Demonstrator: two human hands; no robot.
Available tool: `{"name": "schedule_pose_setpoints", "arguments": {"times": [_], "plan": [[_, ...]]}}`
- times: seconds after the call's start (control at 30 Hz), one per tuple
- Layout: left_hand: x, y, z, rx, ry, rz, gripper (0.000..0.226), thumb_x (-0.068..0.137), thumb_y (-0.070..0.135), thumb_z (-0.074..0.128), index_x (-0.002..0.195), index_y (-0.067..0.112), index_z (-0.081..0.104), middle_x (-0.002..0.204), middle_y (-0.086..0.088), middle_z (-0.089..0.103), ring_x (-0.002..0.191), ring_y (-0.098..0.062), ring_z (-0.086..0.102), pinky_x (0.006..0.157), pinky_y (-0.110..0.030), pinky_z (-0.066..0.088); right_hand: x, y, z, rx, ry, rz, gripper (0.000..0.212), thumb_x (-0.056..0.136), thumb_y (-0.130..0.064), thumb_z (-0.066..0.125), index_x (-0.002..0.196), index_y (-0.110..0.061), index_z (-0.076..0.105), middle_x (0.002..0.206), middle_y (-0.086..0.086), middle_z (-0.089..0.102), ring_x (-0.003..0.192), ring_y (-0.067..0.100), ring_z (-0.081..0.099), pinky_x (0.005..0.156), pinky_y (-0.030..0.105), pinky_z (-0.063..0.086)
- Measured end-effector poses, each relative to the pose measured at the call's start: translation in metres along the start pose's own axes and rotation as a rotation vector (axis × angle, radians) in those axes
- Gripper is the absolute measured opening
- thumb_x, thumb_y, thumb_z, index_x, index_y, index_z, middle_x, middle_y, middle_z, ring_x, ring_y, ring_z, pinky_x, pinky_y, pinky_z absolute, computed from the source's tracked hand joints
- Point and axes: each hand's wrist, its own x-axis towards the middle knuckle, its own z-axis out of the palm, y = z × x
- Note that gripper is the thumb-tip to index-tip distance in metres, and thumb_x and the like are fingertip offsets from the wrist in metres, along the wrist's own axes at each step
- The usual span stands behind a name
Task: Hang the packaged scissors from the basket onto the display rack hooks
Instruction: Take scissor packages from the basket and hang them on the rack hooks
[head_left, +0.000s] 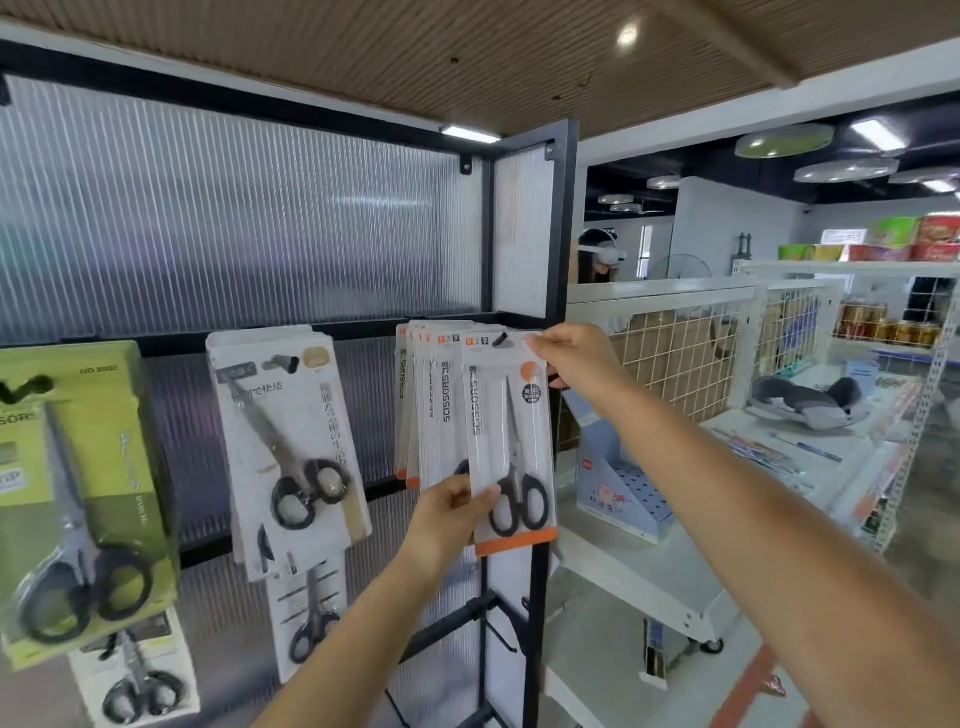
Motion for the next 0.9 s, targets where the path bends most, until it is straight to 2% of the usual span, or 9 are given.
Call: {"name": "schedule_pose_setpoints", "arguments": {"times": [0.1,0.17,0.33,0.47,0.53,0.63,0.7,0.83,0.9], "plan": [[0.006,-0.005,-0.006,0.086,0.058,0.028,0.017,0.091,0.019,0.060,0.080,0.007,0.059,0.076,-0.002,0.067,0.076,-0.018,0.064,0.069,-0.022,0.052,0.007,0.004,0.008,0.005,0.016,0.033,0.023,0.093,-0.027,0.058,0.101,-0.007,0.065,0.075,0.000,0.059,0.069,0.010,0.056,0.057,0.018,0.051],[0.008,-0.005,-0.009,0.136,0.110,0.053,0.022,0.091,0.019,0.060,0.073,0.008,0.053,0.068,0.002,0.061,0.069,-0.013,0.059,0.060,-0.015,0.047,0.011,0.006,0.013,0.012,0.033,0.052,0.028,0.093,-0.031,0.057,0.095,-0.005,0.066,0.075,0.004,0.058,0.068,0.010,0.055,0.057,0.019,0.051],[0.020,-0.009,-0.018,0.257,0.171,0.059,0.026,0.092,0.026,0.059,0.074,0.008,0.053,0.060,0.006,0.050,0.055,-0.005,0.045,0.048,-0.011,0.036,0.014,0.007,0.022,0.009,0.088,0.049,0.032,0.092,-0.033,0.059,0.092,-0.002,0.067,0.074,0.006,0.060,0.063,0.009,0.055,0.056,0.020,0.052],[0.027,-0.009,-0.021,0.406,0.164,0.052,0.034,0.095,0.030,0.053,0.066,0.013,0.051,0.060,0.007,0.049,0.055,-0.004,0.043,0.050,-0.012,0.036,0.015,0.005,0.028,-0.018,0.124,0.036,0.030,0.091,-0.033,0.060,0.090,-0.004,0.068,0.071,0.007,0.061,0.064,0.014,0.057,0.071,0.037,0.056],[0.031,-0.009,-0.022,0.447,0.178,0.048,0.035,0.096,0.031,0.051,0.064,0.018,0.048,0.062,0.006,0.052,0.056,-0.003,0.043,0.061,-0.018,0.045,0.017,0.004,0.032,-0.037,0.115,0.043,0.026,0.092,-0.030,0.059,0.086,-0.007,0.068,0.067,0.005,0.060,0.067,0.018,0.059,0.076,0.041,0.055],[0.037,-0.010,-0.025,0.480,0.213,0.019,0.031,0.096,0.034,0.050,0.070,0.018,0.054,0.082,-0.005,0.065,0.063,-0.006,0.047,0.064,-0.021,0.041,0.020,0.002,0.035,-0.094,0.100,0.038,0.022,0.092,-0.026,0.058,0.080,-0.010,0.067,0.076,0.012,0.066,0.077,0.026,0.065,0.081,0.047,0.054],[0.038,-0.009,-0.027,0.489,0.228,0.006,0.031,0.096,0.036,0.050,0.080,0.012,0.061,0.076,-0.002,0.059,0.062,-0.008,0.046,0.056,-0.019,0.038,0.020,0.002,0.037,-0.117,0.098,0.032,0.018,0.092,-0.024,0.058,0.085,-0.010,0.068,0.085,0.012,0.068,0.087,0.028,0.067,0.083,0.047,0.053],[0.035,-0.008,-0.035,0.596,0.231,-0.013,0.041,0.093,0.043,0.051,0.064,0.014,0.048,0.061,0.002,0.049,0.055,-0.012,0.045,0.048,-0.019,0.032,0.009,0.004,0.034,-0.172,0.133,0.006,0.020,0.092,-0.028,0.058,0.097,-0.011,0.066,0.093,0.004,0.067,0.090,0.020,0.064,0.085,0.042,0.053],[0.034,-0.010,-0.039,0.641,0.237,-0.024,0.041,0.093,0.043,0.052,0.065,0.013,0.047,0.060,0.002,0.048,0.053,-0.010,0.042,0.046,-0.020,0.029,-0.002,0.006,0.027,-0.238,0.136,0.003,0.021,0.094,-0.026,0.056,0.102,-0.010,0.066,0.100,0.004,0.067,0.091,0.016,0.061,0.084,0.031,0.050]]}}
